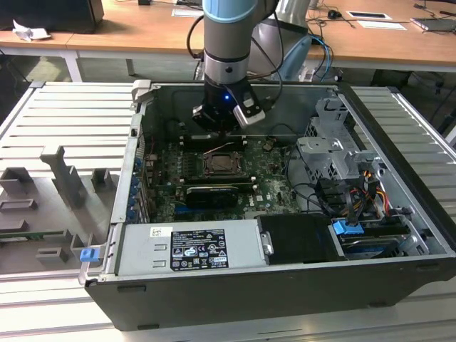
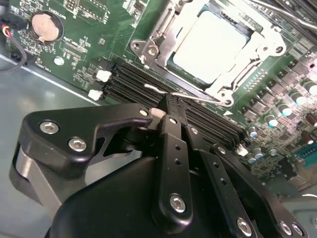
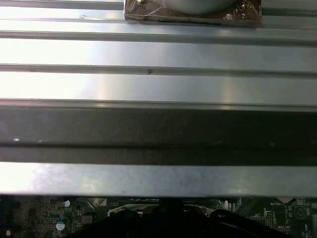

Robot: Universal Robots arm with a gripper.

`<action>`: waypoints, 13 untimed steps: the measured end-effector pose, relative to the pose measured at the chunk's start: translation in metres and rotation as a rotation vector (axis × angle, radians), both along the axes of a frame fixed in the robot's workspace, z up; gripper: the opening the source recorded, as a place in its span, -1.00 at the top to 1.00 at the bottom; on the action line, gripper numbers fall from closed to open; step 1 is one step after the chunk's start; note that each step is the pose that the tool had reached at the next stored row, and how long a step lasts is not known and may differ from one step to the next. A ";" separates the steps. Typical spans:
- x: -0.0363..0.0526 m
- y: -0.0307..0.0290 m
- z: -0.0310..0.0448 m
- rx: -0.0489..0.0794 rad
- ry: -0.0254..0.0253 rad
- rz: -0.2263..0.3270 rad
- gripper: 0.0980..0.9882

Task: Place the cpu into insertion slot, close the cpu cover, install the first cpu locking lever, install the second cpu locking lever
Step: 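Install the first cpu locking lever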

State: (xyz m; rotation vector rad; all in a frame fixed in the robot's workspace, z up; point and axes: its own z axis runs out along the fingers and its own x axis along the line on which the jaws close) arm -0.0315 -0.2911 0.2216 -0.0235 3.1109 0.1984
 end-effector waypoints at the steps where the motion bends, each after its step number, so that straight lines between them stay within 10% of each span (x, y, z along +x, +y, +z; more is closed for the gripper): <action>1: 0.0032 0.0000 -0.0016 0.000 0.0000 0.000 0.97; 13: 0.0104 0.0000 -0.0111 0.000 0.0001 0.000 0.97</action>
